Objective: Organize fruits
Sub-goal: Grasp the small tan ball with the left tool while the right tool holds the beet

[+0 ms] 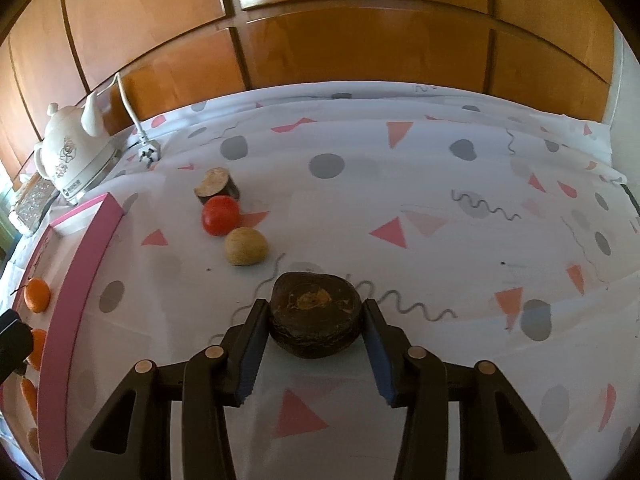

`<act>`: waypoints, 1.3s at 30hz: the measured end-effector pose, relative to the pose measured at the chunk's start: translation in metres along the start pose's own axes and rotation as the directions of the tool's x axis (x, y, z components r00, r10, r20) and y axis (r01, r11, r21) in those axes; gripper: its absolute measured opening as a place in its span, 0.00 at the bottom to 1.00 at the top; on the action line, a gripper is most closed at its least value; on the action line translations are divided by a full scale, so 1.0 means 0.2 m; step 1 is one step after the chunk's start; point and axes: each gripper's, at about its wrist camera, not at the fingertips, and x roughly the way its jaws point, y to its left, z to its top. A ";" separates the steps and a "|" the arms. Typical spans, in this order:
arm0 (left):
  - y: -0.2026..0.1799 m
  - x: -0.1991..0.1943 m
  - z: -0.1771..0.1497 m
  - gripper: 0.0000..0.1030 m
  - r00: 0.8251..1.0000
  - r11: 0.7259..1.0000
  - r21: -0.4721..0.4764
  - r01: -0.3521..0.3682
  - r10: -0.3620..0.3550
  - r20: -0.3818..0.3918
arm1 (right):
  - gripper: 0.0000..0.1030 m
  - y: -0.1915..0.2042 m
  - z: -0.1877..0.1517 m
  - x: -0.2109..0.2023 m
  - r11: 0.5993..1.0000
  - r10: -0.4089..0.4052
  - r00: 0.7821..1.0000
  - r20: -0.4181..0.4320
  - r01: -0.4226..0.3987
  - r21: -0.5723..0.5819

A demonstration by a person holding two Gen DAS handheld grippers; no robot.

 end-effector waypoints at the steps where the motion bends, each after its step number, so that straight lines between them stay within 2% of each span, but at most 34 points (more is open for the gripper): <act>1: -0.02 0.03 0.01 0.61 1.000 1.000 0.004 0.008 -0.008 -0.011 | 0.45 -0.01 0.00 0.00 1.000 -0.002 1.000 0.002 0.002 0.000; 14: -0.21 0.30 0.09 0.46 0.993 0.997 0.029 0.078 -0.075 -0.090 | 0.45 -0.06 0.02 0.01 0.999 -0.029 1.000 0.008 0.029 -0.034; 21: -0.28 0.41 0.12 0.46 0.988 0.996 0.011 0.089 -0.087 -0.125 | 0.45 -0.09 0.04 0.02 0.998 -0.029 1.000 0.008 0.030 -0.047; 39: -0.42 0.55 0.22 0.45 0.987 0.994 -0.014 0.110 -0.111 -0.116 | 0.45 -0.18 0.13 0.09 0.999 -0.032 0.999 0.015 0.032 -0.037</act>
